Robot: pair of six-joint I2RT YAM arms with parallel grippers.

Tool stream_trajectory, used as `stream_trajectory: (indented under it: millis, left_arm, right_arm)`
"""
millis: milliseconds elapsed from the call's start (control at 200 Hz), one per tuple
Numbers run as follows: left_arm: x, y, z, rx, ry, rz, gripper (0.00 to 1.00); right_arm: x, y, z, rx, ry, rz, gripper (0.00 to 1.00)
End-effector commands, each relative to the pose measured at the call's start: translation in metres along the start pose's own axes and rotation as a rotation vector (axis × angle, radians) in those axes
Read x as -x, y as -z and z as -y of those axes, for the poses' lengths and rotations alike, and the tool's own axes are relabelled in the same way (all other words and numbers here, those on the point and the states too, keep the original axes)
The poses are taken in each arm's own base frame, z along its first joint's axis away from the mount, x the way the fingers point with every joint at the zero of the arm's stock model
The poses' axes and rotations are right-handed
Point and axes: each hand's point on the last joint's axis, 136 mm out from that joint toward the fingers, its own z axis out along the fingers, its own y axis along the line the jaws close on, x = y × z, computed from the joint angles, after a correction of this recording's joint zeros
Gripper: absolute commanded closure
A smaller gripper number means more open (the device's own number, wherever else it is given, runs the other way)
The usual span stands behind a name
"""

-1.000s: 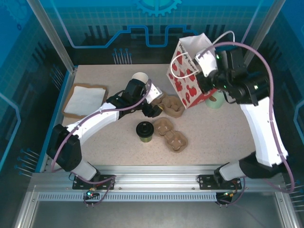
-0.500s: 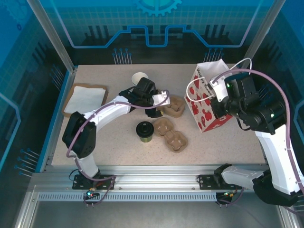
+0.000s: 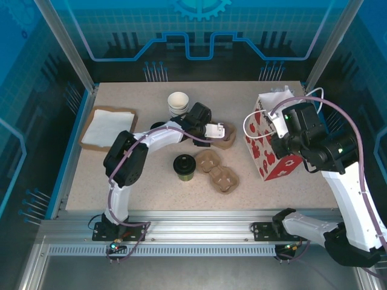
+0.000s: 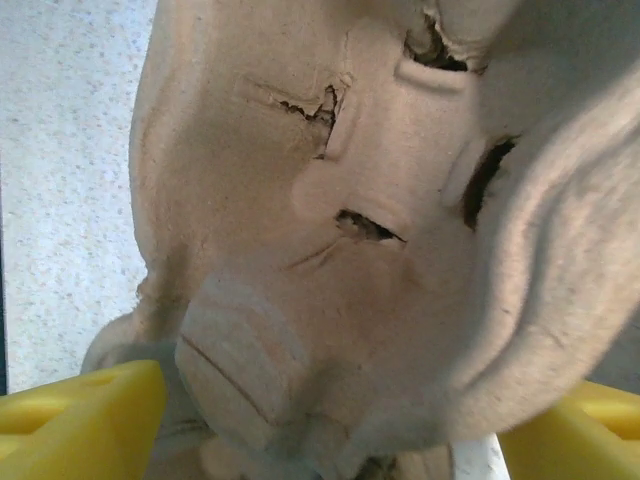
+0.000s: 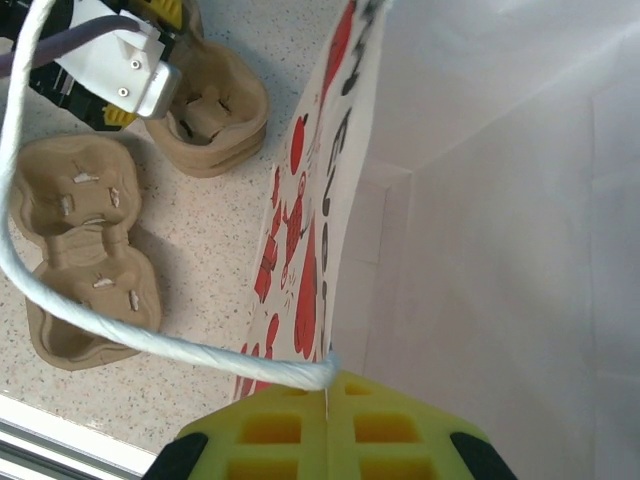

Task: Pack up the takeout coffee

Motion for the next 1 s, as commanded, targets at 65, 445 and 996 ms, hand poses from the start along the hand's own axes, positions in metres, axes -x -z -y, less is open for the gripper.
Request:
stream_trajectory:
  millis: [65, 445, 996]
  left_arm:
    - [0.014, -0.012, -0.04, 0.17, -0.075, 0.01, 0.15]
    - [0.004, -0.043, -0.078, 0.215, -0.111, -0.002, 0.15]
    - [0.06, 0.046, -0.077, 0.111, 0.219, 0.296, 0.13]
  right_arm:
    - [-0.002, -0.001, 0.001, -0.001, -0.018, 0.005, 1.0]
    - [-0.004, -0.017, -0.014, 0.067, 0.008, -0.013, 1.0]
    - [0.017, -0.07, -0.043, 0.187, 0.163, 0.039, 1.0]
